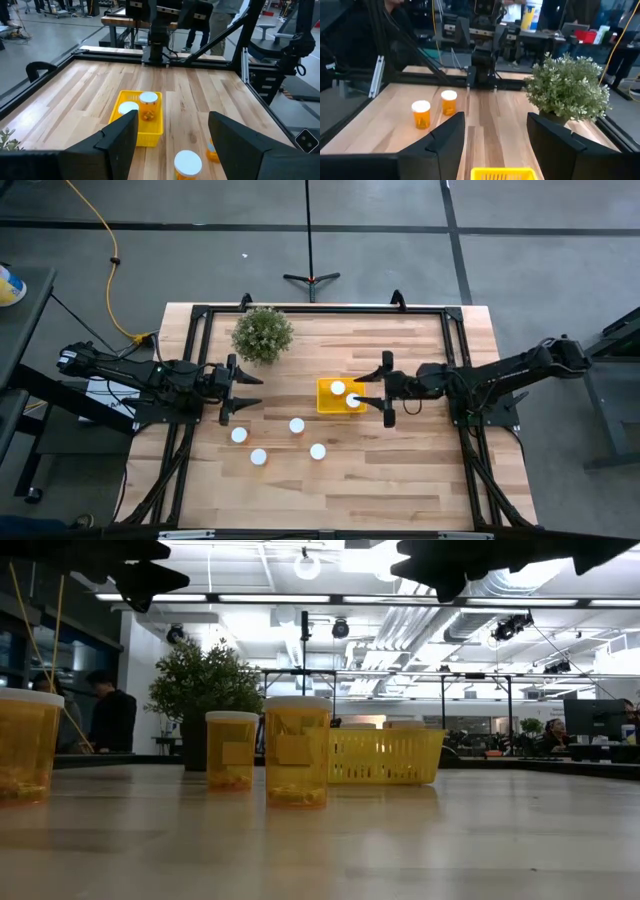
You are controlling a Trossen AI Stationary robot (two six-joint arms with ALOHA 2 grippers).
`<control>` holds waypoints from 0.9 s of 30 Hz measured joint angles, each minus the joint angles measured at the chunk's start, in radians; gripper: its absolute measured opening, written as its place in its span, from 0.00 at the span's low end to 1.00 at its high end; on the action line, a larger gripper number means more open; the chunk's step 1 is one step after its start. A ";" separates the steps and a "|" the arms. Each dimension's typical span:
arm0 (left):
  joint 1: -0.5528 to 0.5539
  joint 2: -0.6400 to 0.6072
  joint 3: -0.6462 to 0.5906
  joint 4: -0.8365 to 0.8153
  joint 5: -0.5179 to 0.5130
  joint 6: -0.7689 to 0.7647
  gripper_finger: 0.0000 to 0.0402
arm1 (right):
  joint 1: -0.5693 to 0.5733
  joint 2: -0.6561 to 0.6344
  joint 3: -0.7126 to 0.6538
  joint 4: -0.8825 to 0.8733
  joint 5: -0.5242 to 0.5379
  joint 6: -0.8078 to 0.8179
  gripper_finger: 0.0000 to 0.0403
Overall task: Pick and place pill bottles into a basket
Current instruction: Put the orange pill bottle into the bottom left corner of the yellow basket
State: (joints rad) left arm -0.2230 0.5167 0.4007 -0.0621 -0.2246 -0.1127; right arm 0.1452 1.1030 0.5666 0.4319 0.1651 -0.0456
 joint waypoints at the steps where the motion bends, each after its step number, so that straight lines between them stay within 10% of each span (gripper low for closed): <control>1: 0.000 0.000 0.000 -0.001 0.009 0.000 0.69 | 0.000 0.000 -0.003 0.004 -0.002 -0.001 0.51; 27: 0.000 0.005 0.000 0.018 0.055 0.342 0.69 | 0.000 0.003 -0.007 0.067 0.245 -0.208 0.51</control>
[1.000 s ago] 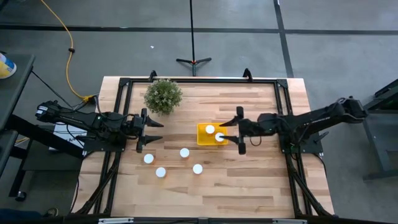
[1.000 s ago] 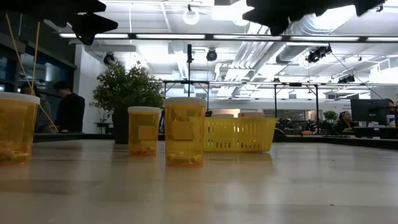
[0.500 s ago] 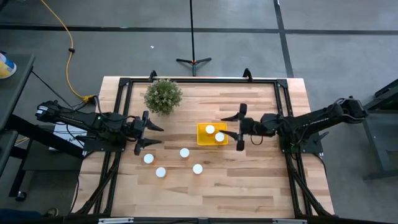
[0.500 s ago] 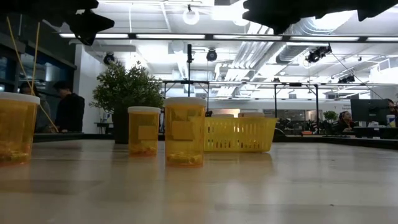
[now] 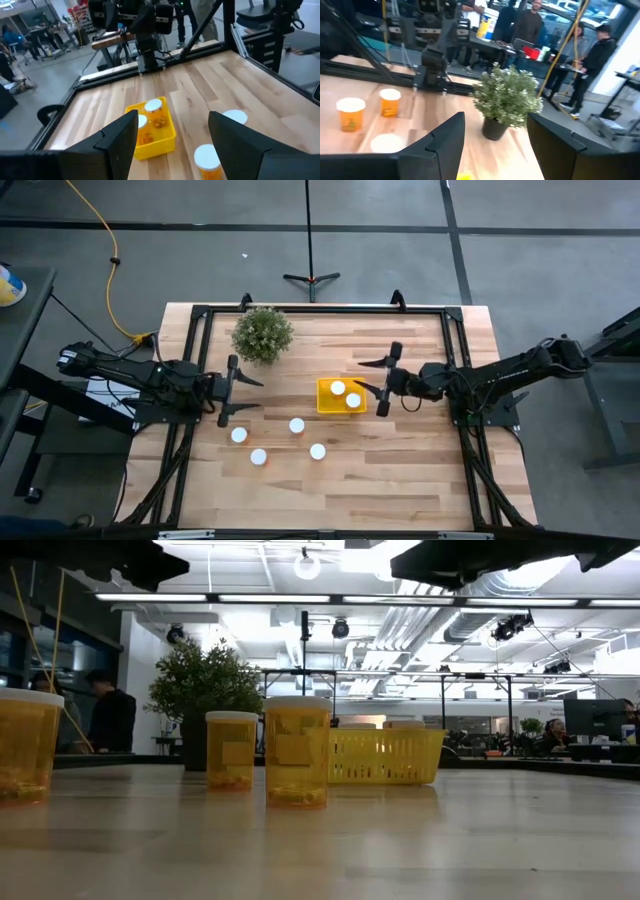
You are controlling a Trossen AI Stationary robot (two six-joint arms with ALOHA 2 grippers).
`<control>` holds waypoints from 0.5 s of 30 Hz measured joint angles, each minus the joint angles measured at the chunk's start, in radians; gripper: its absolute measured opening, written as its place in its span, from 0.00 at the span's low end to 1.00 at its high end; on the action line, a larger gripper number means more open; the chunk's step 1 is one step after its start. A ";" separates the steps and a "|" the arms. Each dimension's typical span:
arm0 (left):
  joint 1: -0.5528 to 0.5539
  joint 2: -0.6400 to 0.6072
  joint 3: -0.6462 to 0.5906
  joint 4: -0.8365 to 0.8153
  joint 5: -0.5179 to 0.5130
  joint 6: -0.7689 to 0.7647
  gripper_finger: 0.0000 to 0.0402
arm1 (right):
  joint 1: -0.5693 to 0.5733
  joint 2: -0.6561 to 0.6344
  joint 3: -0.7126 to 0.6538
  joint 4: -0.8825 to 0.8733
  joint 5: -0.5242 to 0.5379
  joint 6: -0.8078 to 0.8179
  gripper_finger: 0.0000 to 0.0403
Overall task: Pick and place pill bottles into a basket
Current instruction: Put the orange pill bottle into the bottom left corner of the yellow basket
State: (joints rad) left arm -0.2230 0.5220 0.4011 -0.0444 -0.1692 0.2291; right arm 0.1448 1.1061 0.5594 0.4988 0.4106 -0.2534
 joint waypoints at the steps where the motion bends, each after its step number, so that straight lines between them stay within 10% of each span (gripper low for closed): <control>1: 0.000 0.000 0.000 -0.001 0.000 -0.009 0.69 | 0.000 0.000 0.000 0.000 0.009 -0.012 0.51; 15: 0.000 0.056 0.000 -0.037 -0.111 -0.106 0.85 | 0.000 0.001 0.000 -0.008 0.052 -0.021 0.51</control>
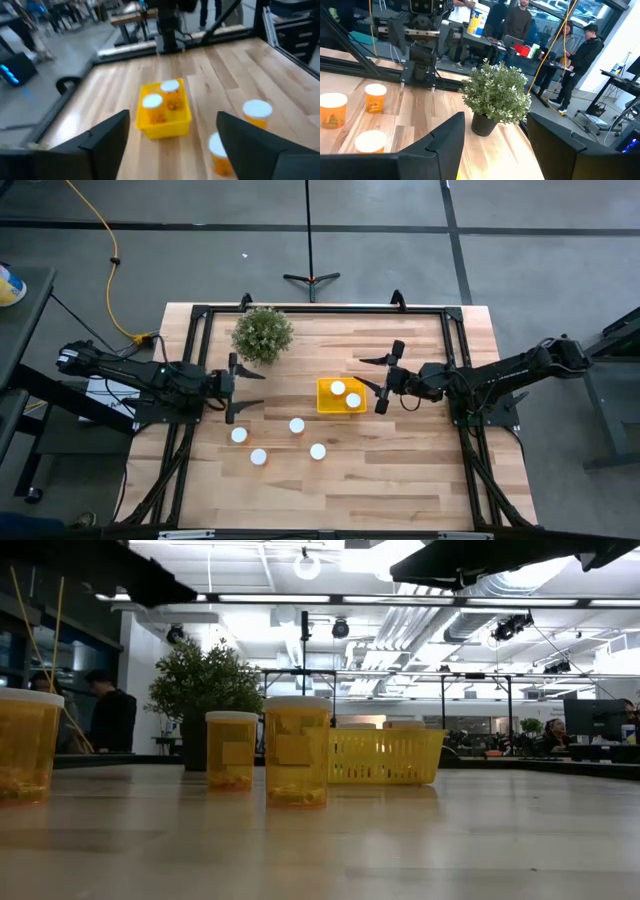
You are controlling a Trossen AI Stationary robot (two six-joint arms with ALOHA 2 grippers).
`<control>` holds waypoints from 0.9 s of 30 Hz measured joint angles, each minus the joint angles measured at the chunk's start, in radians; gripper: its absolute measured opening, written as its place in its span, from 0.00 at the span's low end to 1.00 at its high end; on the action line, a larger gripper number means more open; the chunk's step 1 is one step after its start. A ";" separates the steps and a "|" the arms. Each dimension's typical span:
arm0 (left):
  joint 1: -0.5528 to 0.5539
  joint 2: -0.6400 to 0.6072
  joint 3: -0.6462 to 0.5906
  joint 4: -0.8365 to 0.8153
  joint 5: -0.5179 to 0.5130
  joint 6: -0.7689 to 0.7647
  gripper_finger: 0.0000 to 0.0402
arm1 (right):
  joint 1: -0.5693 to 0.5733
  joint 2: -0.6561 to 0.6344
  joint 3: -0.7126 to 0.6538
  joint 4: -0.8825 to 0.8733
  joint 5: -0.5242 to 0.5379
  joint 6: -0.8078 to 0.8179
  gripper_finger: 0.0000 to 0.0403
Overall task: Pick and place pill bottles into a basket
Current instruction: Put the orange pill bottle into the bottom left corner of the yellow basket
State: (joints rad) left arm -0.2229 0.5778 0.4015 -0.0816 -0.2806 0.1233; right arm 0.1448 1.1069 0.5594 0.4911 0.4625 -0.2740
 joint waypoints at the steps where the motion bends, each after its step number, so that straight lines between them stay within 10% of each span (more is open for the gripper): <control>1: 0.000 0.012 0.000 -0.014 0.021 -0.021 0.89 | 0.000 0.000 0.000 0.000 0.000 0.000 0.51; 27: -0.120 0.468 0.346 -0.756 0.231 -0.603 0.99 | 0.000 0.000 0.000 -0.044 0.053 -0.018 0.51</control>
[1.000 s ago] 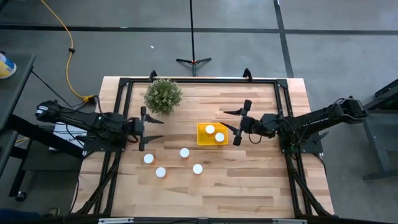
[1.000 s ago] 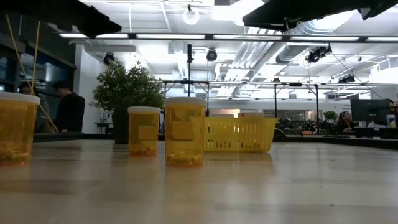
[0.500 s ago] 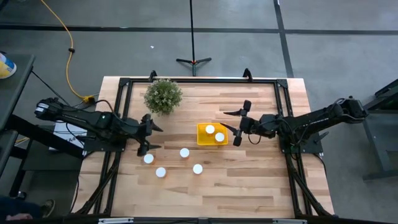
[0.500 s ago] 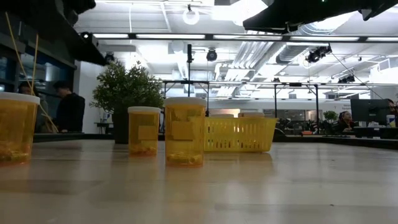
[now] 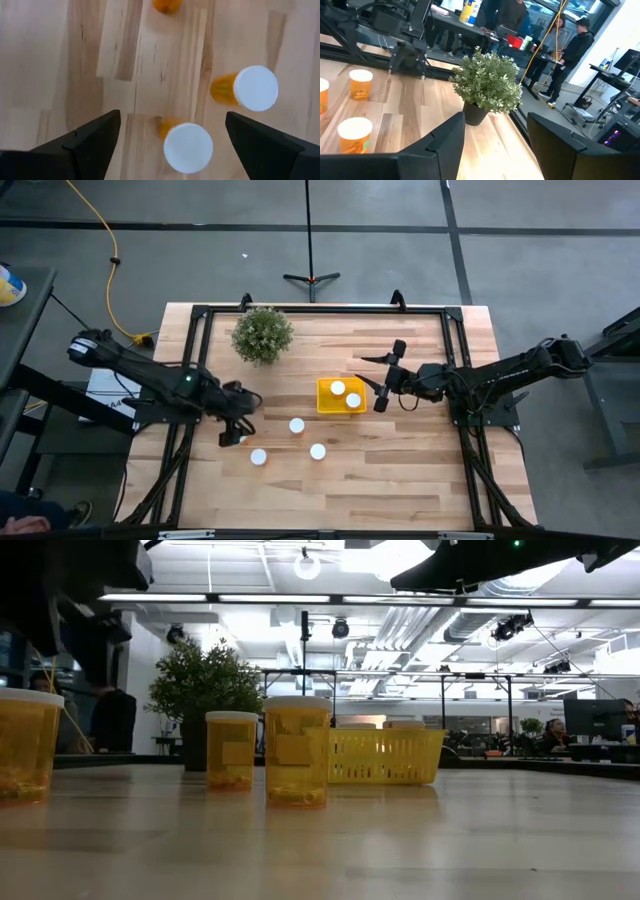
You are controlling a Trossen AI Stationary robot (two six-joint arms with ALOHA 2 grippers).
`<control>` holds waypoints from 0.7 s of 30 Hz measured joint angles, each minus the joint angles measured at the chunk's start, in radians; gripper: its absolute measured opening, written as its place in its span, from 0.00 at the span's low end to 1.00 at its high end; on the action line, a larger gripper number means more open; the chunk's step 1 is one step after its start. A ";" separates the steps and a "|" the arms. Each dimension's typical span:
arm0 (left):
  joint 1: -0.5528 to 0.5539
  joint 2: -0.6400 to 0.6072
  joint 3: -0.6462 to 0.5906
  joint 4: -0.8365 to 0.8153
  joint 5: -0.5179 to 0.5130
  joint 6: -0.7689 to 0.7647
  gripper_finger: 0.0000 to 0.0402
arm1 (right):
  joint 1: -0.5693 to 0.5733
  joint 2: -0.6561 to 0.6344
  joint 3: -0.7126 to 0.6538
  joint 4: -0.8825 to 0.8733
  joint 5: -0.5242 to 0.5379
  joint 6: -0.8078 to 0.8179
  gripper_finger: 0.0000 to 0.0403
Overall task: Pick and place pill bottles into a basket
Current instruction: Put the orange pill bottle into the bottom left corner of the yellow basket
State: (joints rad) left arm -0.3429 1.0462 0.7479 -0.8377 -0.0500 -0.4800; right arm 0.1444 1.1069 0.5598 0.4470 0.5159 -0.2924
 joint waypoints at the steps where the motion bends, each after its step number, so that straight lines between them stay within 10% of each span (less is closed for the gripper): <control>1: -0.013 0.020 0.017 -0.007 -0.010 -0.001 0.99 | 0.000 0.000 0.000 0.000 0.000 0.000 0.51; 21: -0.170 0.202 0.097 -0.141 -0.029 -0.206 0.99 | 0.000 0.000 0.000 -0.010 -0.003 -0.001 0.51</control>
State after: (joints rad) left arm -0.5133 1.2480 0.8453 -0.9783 -0.0789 -0.6860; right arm 0.1444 1.1069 0.5598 0.4374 0.5129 -0.2932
